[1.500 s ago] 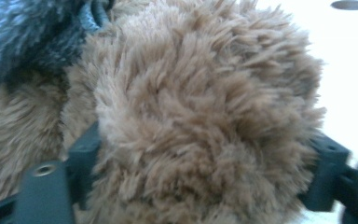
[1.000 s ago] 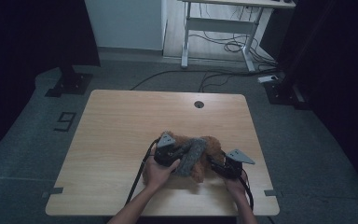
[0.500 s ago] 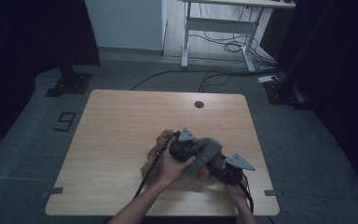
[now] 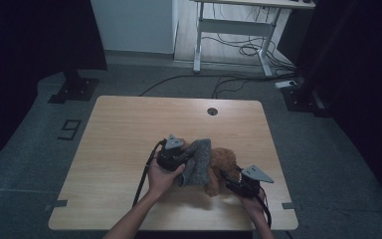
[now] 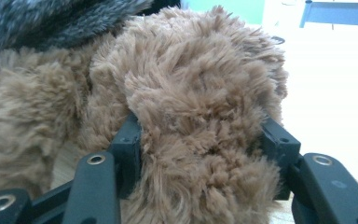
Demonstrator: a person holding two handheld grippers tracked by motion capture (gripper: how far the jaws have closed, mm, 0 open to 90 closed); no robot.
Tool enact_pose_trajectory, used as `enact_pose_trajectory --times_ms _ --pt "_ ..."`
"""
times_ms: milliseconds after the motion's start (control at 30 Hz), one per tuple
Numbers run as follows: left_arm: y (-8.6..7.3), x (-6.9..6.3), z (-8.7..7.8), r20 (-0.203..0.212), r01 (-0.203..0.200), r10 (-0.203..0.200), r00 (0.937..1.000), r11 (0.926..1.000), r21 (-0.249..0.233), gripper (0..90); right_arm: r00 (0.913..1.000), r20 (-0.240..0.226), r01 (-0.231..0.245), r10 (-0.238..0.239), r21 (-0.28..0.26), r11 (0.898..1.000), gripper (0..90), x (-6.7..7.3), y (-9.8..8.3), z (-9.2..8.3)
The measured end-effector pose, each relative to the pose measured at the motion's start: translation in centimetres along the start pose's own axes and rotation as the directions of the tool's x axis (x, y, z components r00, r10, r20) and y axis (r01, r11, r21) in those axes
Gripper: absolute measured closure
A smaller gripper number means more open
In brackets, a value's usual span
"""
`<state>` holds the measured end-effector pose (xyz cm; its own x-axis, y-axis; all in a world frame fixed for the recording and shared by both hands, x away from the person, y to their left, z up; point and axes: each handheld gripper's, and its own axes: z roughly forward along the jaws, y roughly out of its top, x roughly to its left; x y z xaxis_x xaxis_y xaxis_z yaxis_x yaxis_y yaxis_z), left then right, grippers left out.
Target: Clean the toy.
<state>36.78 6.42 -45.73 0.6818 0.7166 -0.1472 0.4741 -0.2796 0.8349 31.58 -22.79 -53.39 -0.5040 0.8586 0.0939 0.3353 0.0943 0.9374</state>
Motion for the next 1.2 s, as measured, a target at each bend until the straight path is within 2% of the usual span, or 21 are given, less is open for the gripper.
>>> enact_pose_trajectory --times_ms 200,300,400,467,500,567,700,767,833,900,1000,1033,1067,1100,1200 --pt "-1.0 2.0 -1.8 -0.035 0.03 -0.03 0.9989 0.9995 -0.012 79.1 1.0 -0.007 -0.004 0.004 0.0 1.0 45.0 0.0 0.0 0.0" --pt "-1.8 3.6 -2.8 -0.046 0.068 -0.068 0.9966 0.9976 -0.014 79.0 0.9999 -0.012 -0.01 0.01 -0.001 1.0 45.1 -0.1 -0.1 0.0" --pt "-3.1 5.0 -3.2 -0.08 0.095 -0.094 0.9923 0.9954 0.012 78.9 0.9997 -0.017 -0.018 0.018 0.004 1.0 45.1 -0.2 -0.1 0.0" --pt "-4.2 6.0 -3.0 -0.072 0.142 -0.14 0.9876 0.9894 0.03 78.8 0.9995 -0.019 -0.025 0.025 0.002 1.0 45.3 -0.2 -0.1 0.0" --pt "-5.1 6.6 -2.8 -0.036 0.194 -0.193 0.9805 0.9807 0.023 78.8 0.9993 -0.022 -0.031 0.031 0.002 1.0 45.7 -0.2 -0.1 0.0" --pt "-5.7 7.1 -2.4 -0.01 0.24 -0.24 0.9708 0.9705 0.025 78.7 0.9991 -0.024 -0.036 0.036 0.0 0.999 46.3 -0.1 -0.2 0.1" --pt "-4.9 6.8 -1.4 -0.039 0.218 -0.216 0.9755 0.975 0.043 78.9 0.9994 -0.013 -0.033 0.033 0.0 0.999 46.7 0.3 -0.1 0.2" --pt "-4.2 6.7 -1.5 -0.037 0.211 -0.21 0.9771 0.977 0.032 79.1 0.999 -0.016 -0.041 0.041 0.001 0.999 46.6 0.1 -0.1 0.1" --pt "-3.4 6.4 -2.0 -0.031 0.201 -0.201 0.9792 0.9796 0.01 79.1 0.999 -0.017 -0.04 0.04 0.005 0.999 46.6 0.0 -0.2 0.1" --pt "-2.3 5.5 -2.8 -0.011 0.178 -0.179 0.9838 0.9834 -0.034 79.2 0.999 -0.017 -0.041 0.041 0.006 0.999 46.6 0.0 -0.1 0.1" --pt "-0.4 3.6 -3.8 0.067 0.142 -0.137 0.9883 0.9861 -0.086 79.2 0.9992 -0.014 -0.036 0.037 0.007 0.999 46.5 0.2 0.0 0.1" --pt "0.4 2.4 -3.8 0.076 0.107 -0.1 0.9921 0.9901 -0.091 79.2 0.9993 -0.016 -0.034 0.034 0.007 0.999 46.5 0.2 0.0 0.2" --pt "1.4 0.8 -3.7 0.078 0.05 -0.042 0.996 0.9943 -0.094 79.2 0.9994 -0.017 -0.03 0.031 0.009 0.999 46.5 0.3 0.0 0.2" --pt "2.2 -0.4 -3.4 0.094 0.017 -0.008 0.9955 0.9954 -0.095 79.1 0.9994 -0.018 -0.03 0.031 0.009 0.999 46.4 0.5 0.1 0.3" --pt "4.0 -3.5 -2.0 0.144 -0.035 0.048 0.9884 0.9952 -0.091 78.8 0.9995 -0.02 -0.023 0.023 0.01 1.0 46.3 0.7 0.1 0.4"
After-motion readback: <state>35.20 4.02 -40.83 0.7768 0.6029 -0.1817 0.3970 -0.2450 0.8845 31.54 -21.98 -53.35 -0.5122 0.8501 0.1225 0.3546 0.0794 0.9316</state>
